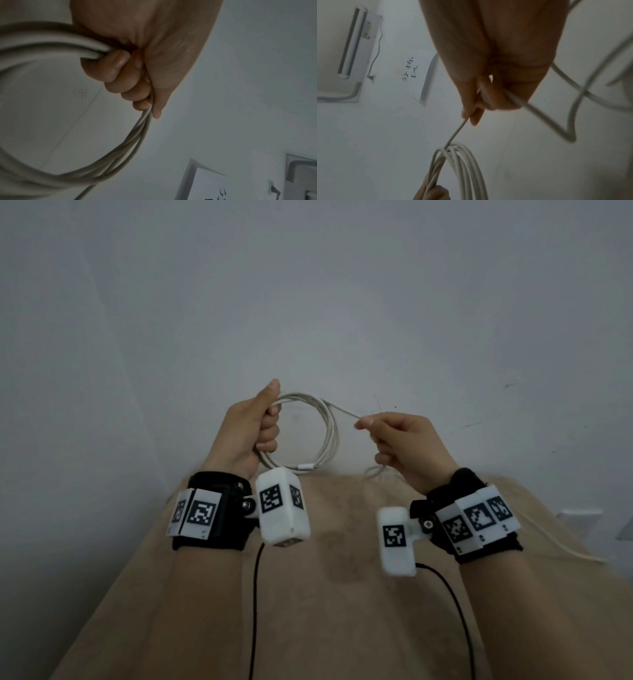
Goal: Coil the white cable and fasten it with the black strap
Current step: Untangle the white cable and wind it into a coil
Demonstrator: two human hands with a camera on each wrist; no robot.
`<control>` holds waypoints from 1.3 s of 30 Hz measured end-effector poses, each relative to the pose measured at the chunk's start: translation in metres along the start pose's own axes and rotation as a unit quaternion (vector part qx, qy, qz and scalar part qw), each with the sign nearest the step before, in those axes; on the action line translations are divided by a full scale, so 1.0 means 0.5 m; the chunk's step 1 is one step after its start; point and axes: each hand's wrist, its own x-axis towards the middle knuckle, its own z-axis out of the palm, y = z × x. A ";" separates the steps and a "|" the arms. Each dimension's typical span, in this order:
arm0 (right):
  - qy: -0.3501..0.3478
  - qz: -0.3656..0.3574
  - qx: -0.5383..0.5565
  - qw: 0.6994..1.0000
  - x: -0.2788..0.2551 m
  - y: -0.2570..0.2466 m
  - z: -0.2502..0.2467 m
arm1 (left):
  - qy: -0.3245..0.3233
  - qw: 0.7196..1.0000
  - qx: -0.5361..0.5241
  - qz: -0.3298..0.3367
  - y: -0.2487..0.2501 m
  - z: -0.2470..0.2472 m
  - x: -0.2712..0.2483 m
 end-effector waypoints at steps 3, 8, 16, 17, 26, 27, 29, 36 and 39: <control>0.040 0.003 -0.007 0.999 -0.001 0.003 0.004 | -0.017 0.999 -0.045 -0.017 0.004 0.009 -0.003; 0.006 0.053 -0.020 0.998 -0.005 0.004 0.039 | -0.017 0.993 -0.111 -0.027 0.000 0.029 -0.004; -0.058 0.081 -0.012 0.995 -0.011 0.000 0.058 | 0.010 0.993 -0.118 -0.020 -0.010 0.032 -0.001; -0.060 0.077 0.006 0.995 -0.012 -0.001 0.061 | 0.009 0.992 -0.127 -0.020 -0.011 0.034 0.000; -0.029 0.038 0.124 0.991 -0.011 0.006 0.067 | -0.035 0.984 -0.162 -0.068 -0.029 0.051 0.008; -0.026 0.030 0.139 0.989 -0.008 0.008 0.066 | -0.049 0.981 -0.168 -0.082 -0.031 0.051 0.008; -0.034 0.018 0.191 0.981 -0.004 0.014 0.066 | -0.072 0.974 -0.185 -0.107 -0.036 0.049 0.009; -0.078 0.034 0.316 0.945 0.000 0.016 0.079 | -0.094 0.945 -0.284 -0.135 -0.044 0.046 0.017; -0.072 0.035 0.321 0.944 0.001 0.017 0.079 | -0.092 0.930 -0.330 -0.133 -0.043 0.046 0.018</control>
